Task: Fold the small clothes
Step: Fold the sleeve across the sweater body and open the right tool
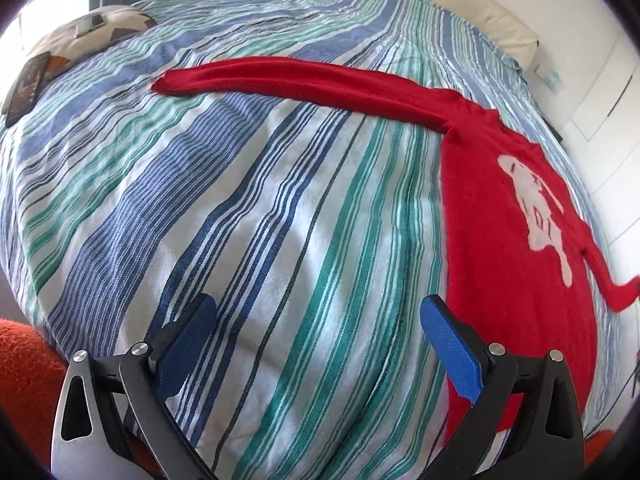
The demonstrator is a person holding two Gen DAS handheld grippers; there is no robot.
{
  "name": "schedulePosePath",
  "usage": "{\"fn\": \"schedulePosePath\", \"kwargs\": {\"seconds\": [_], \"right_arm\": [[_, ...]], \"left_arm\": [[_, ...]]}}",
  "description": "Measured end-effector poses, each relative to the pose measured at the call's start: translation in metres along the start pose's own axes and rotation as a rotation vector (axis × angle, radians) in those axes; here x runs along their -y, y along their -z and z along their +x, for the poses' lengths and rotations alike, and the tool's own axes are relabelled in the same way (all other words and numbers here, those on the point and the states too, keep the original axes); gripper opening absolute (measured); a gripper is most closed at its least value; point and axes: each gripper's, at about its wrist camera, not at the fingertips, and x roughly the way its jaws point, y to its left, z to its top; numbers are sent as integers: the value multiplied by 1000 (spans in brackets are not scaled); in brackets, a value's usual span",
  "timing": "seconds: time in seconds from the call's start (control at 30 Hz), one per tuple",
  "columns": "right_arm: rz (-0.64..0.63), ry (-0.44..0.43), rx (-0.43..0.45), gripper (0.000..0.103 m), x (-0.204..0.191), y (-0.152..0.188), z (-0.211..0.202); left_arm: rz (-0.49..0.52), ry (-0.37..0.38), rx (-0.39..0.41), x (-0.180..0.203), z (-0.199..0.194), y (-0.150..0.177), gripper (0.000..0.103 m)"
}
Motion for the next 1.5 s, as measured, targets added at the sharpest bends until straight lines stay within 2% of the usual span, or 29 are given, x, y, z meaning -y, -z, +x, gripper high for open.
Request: {"fn": "schedulePosePath", "kwargs": {"seconds": [0.13, 0.2, 0.3, 0.33, 0.4, 0.43, 0.5, 0.57, 0.77, 0.87, 0.97, 1.03, 1.1, 1.13, 1.27, 1.4, 1.5], "right_arm": [[-233, -221, -42, 9, -139, 4, -7], [-338, -312, -95, 9, -211, 21, 3], [-435, -396, -167, 10, -291, 60, 34], [-451, -427, -198, 15, -312, 75, 47], [-432, -502, -329, 56, -334, 103, 78], [-390, -541, -395, 80, -341, 115, 93], [-331, -595, -435, 80, -342, 125, 106], [-294, -589, -431, 80, -327, 121, 114], [-202, -386, -417, 80, -236, 86, 130], [-94, -346, -438, 80, -192, 78, 139], [-19, -333, -486, 80, -162, 93, 146], [-40, -285, -508, 80, -147, 111, 145], [-124, -199, -501, 80, -140, 128, 141], [-195, -146, -476, 80, -135, 136, 132], [-368, -45, -363, 80, -114, 160, 80], [-426, 70, -266, 80, -82, 171, 33], [-404, 126, -262, 80, -56, 180, 18]], "left_arm": [[-5, 24, -7, 1, 3, -1, 102], [-11, 35, 2, 1, 1, -2, 102], [-18, 37, 16, -4, -4, -1, 102], [-19, 35, 18, -6, -5, -1, 102], [-29, 27, 20, -10, -5, -1, 102], [-37, 25, 21, -13, -6, -2, 102], [-55, 30, 22, -18, -6, -3, 102], [-66, 40, 23, -20, -7, -4, 102], [-64, 51, 12, -15, 0, -9, 102], [-47, 41, 11, -10, 3, -9, 102], [-26, 20, 7, -7, 6, -7, 102], [-15, 8, 6, -6, 7, -6, 102], [-2, -7, 3, -5, 9, -4, 102], [5, -15, 0, -5, 11, -3, 102], [35, -48, -10, -1, 16, 0, 102], [57, -73, -12, 2, 18, 2, 102], [74, -92, -8, 5, 19, 4, 102]]}}
